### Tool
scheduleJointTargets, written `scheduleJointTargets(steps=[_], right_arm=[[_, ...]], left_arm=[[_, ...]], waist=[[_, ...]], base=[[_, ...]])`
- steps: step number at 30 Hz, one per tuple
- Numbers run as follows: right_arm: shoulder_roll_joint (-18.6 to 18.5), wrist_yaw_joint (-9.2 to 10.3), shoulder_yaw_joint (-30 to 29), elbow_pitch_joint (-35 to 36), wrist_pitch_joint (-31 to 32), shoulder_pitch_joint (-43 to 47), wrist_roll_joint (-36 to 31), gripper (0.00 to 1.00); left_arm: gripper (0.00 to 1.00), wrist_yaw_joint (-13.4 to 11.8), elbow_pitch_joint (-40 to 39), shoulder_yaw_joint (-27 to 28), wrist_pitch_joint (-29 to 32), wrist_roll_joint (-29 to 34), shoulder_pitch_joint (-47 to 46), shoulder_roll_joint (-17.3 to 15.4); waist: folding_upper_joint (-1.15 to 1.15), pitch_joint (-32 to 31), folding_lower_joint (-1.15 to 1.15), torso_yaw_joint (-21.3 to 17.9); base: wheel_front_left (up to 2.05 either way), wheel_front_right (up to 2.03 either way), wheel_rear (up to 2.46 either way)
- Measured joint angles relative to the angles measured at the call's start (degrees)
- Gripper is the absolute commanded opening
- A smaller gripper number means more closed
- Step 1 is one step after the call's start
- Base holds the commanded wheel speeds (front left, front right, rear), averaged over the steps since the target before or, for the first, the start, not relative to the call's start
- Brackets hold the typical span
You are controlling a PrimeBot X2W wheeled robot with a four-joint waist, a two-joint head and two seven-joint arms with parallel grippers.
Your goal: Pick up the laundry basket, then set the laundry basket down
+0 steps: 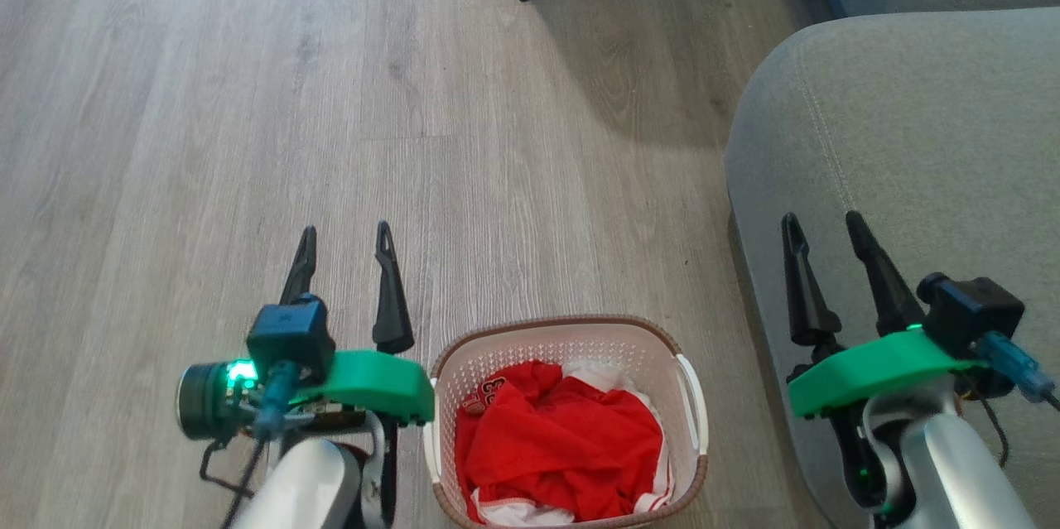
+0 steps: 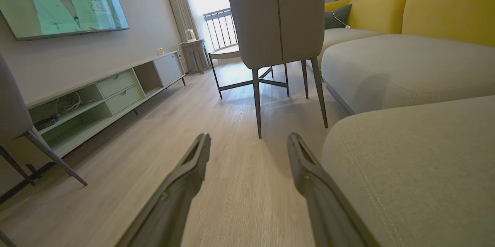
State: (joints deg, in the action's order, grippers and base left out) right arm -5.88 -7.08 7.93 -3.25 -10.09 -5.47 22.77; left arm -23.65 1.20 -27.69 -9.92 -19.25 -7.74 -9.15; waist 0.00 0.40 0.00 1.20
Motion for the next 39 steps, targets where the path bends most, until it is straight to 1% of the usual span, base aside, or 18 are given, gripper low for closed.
scheduleJointTargets(steps=[4, 6, 8, 10, 12, 14, 19, 21, 27, 30, 32, 34, 36, 39], right_arm=[[0.07, 0.0, -0.4, 2.32, -0.65, -0.03, -2.69, 1.0], [0.24, 0.0, -0.55, 3.44, -0.93, -0.03, -3.94, 1.0], [0.58, 0.0, -0.94, 4.39, -1.2, -0.03, -5.08, 1.0], [0.87, 0.0, -1.31, 4.67, -1.77, -0.02, -6.23, 1.0], [1.16, 0.0, -1.67, 4.68, -1.96, 0.01, -6.82, 1.0], [1.23, 0.0, -1.65, 4.64, -2.36, 0.04, -8.01, 1.0], [1.31, 0.0, -1.68, 4.45, -3.25, 0.09, -10.57, 1.0], [1.46, 0.0, -1.75, 3.67, -3.64, 0.27, -11.23, 1.0], [1.81, 0.0, -1.97, 0.74, -4.15, 1.85, -13.94, 1.0], [1.99, 0.0, -2.63, -1.46, -4.16, 2.22, -13.97, 1.0], [2.03, 0.0, -2.45, -3.36, -4.16, 2.3, -14.27, 1.0], [2.08, 0.0, -1.97, -4.52, -4.16, 2.3, -15.29, 1.0], [2.19, 0.0, -1.97, -5.15, -4.16, 2.3, -15.3, 1.0], [2.24, 0.0, -2.03, -5.36, -4.16, 2.3, -15.29, 1.0]], left_arm=[[1.0, -4.23, -2.53, -1.57, -1.0, 4.15, -0.01, -0.19], [1.0, -5.81, -3.5, -2.16, -1.33, 5.53, -0.02, -0.34], [1.0, -6.66, -4.16, -2.8, -1.76, 5.75, -0.02, -0.45], [1.0, -6.59, -4.42, -2.98, -1.87, 5.31, -0.02, -0.3], [1.0, -5.41, -4.42, -2.55, -2.33, 4.24, 0.03, 0.15], [1.0, -3.6, -4.39, -0.66, -2.47, 3.18, 0.38, 1.2], [1.0, -0.02, -4.21, 4.6, -3.41, 4.67, 1.93, 3.75], [1.0, 2.03, -3.03, 6.58, -3.83, 4.64, 3.14, 4.74], [1.0, 6.8, 0.22, 10.13, -4.63, 7.4, 5.2, 5.92], [1.0, 8.06, 2.81, 11.78, -4.72, 6.38, 5.55, 6.01], [1.0, 9.27, 4.97, 11.71, -4.72, 3.53, 5.85, 6.03], [1.0, 10.58, 6.01, 11.65, -4.72, 2.99, 6.39, 6.04], [1.0, 10.62, 7.09, 11.77, -4.71, 1.83, 6.61, 6.04], [1.0, 11.33, 8.01, 11.99, -4.72, 0.58, 6.62, 6.04]], waist=[[0.0, 0.18, 0.0, 0.08], [0.0, 0.26, 0.0, 0.14], [0.0, 0.34, 0.0, 0.22], [0.0, 0.41, 0.0, 0.29], [0.0, 0.46, 0.0, 0.36], [0.0, 0.46, 0.0, 0.43], [0.0, 0.39, 0.01, 0.52], [0.0, 0.35, 0.0, 0.57], [0.0, 0.3, 0.01, 0.79], [0.0, 0.27, 0.01, 0.8], [0.0, 0.23, 0.0, 0.77], [0.0, 0.22, 0.0, 0.74], [0.0, 0.2, 0.01, 0.7], [0.0, 0.18, 0.01, 0.49]], base=[[0.0, 0.0, 0.0], [0.0, 0.0, 0.0], [0.0, 0.0, 0.0], [0.0, 0.0, 0.0], [0.0, 0.0, 0.0], [0.0, 0.0, 0.0], [0.0, 0.0, 0.0], [0.0, 0.0, 0.0], [0.0, 0.0, 0.0], [0.0, 0.0, 0.0], [0.0, 0.0, 0.0], [0.0, 0.0, 0.0], [0.0, 0.0, 0.0], [0.0, 0.0, 0.0]])
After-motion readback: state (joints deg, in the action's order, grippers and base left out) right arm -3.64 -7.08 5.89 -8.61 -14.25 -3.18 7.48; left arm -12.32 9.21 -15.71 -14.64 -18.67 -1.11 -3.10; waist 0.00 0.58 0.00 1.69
